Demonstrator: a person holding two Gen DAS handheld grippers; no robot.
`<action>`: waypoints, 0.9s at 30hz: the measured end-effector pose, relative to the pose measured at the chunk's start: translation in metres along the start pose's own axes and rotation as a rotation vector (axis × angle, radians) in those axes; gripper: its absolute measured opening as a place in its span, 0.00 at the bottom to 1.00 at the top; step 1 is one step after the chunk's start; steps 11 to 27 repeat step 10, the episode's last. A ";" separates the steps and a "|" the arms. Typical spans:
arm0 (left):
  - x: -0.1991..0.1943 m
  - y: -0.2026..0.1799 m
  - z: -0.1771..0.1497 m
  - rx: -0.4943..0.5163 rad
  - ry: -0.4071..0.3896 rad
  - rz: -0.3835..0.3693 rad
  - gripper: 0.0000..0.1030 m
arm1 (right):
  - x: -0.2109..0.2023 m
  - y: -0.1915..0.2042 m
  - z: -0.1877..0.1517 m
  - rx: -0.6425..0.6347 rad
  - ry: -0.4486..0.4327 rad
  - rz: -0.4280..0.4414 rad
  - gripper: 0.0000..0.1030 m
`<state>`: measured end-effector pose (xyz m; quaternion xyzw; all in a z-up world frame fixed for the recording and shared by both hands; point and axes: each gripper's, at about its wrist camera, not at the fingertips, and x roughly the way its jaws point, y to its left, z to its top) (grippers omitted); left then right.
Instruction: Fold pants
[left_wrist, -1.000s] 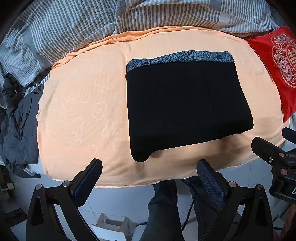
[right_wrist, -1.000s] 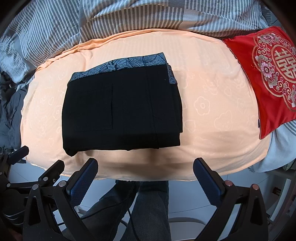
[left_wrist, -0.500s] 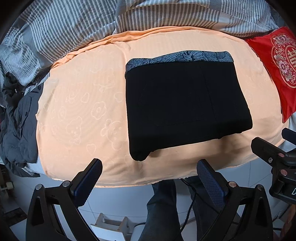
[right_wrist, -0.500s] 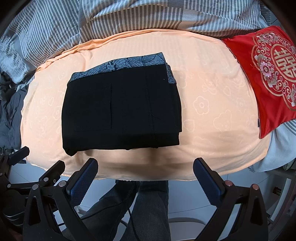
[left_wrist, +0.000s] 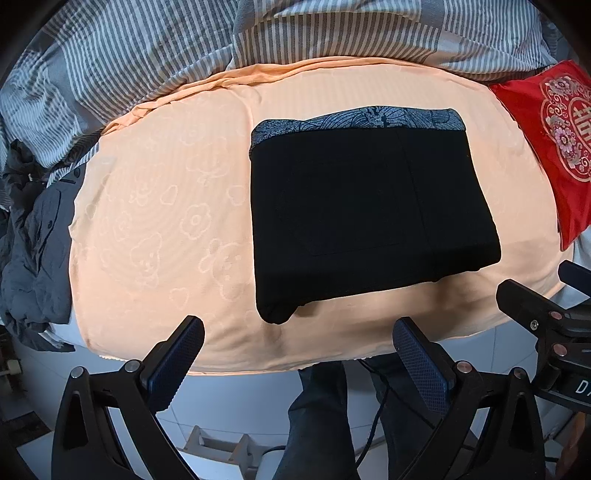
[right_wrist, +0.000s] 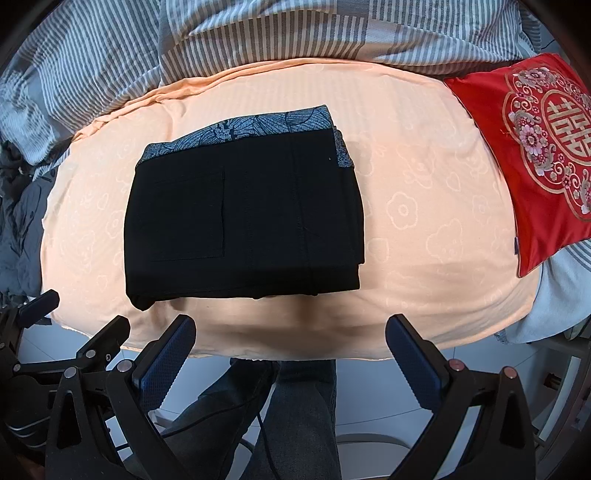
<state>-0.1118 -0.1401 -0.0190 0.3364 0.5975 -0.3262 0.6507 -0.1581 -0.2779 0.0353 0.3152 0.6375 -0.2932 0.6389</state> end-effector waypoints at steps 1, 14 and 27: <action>0.000 0.001 0.000 0.001 0.000 -0.002 1.00 | 0.000 0.000 0.000 0.000 0.000 0.000 1.00; -0.001 0.001 0.000 -0.006 -0.008 -0.015 1.00 | 0.000 0.000 0.002 0.001 0.001 -0.001 1.00; -0.001 0.001 0.000 -0.006 -0.008 -0.015 1.00 | 0.000 0.000 0.002 0.001 0.001 -0.001 1.00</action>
